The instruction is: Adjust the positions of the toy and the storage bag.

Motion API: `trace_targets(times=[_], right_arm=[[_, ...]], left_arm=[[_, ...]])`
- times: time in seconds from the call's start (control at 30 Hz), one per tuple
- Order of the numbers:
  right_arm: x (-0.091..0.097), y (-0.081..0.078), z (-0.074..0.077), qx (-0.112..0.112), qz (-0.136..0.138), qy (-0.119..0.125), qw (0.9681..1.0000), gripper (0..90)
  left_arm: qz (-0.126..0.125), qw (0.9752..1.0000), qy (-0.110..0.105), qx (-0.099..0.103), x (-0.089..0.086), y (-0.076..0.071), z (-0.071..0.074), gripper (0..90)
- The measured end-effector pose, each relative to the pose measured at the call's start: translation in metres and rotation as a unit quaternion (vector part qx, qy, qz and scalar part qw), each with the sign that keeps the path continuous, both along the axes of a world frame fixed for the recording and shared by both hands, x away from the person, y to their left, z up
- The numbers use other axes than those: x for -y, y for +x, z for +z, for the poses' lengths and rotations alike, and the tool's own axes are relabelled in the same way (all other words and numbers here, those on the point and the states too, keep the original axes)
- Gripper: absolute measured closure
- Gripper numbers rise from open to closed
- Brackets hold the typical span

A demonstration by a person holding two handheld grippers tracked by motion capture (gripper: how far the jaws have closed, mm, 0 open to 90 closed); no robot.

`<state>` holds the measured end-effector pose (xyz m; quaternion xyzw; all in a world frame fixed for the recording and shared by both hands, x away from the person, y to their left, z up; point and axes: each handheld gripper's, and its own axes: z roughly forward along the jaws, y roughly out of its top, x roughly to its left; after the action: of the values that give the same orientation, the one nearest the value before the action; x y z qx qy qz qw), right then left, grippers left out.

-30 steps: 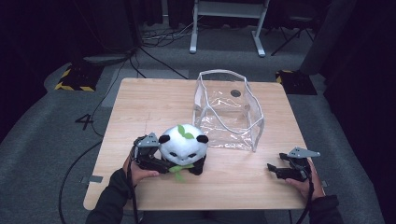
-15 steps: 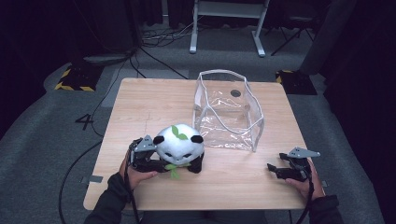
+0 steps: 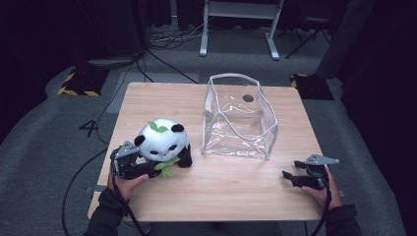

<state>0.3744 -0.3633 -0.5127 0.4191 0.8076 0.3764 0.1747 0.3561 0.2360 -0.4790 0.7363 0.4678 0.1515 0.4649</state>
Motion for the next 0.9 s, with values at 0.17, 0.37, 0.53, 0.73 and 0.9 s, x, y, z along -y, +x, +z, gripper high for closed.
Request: trace_targets(times=[0.17,0.37,0.53,0.73,0.9], right_arm=[[0.004,0.003,0.013,0.013,-0.019,0.028,0.9993,27.0],[-0.004,0.005,0.056,0.061,-0.007,0.041,0.9973,29.0],[-0.018,0.014,0.105,0.109,0.001,0.048,0.9929,31.6],[-0.045,0.025,0.164,0.153,-0.001,0.056,0.9866,33.3],[-0.074,0.036,0.190,0.143,0.017,0.046,0.9886,36.2]], left_arm=[[0.033,0.9994,0.006,0.002,0.008,0.011,0.001,37.8],[0.063,0.9980,-0.005,0.003,0.016,0.029,-0.001,37.9],[0.079,0.9968,-0.009,0.003,0.026,0.043,-0.001,37.9],[0.095,0.9954,-0.012,0.005,0.041,0.054,-0.001,37.9],[0.102,0.9946,-0.018,0.003,0.051,0.059,-0.002,37.1]])
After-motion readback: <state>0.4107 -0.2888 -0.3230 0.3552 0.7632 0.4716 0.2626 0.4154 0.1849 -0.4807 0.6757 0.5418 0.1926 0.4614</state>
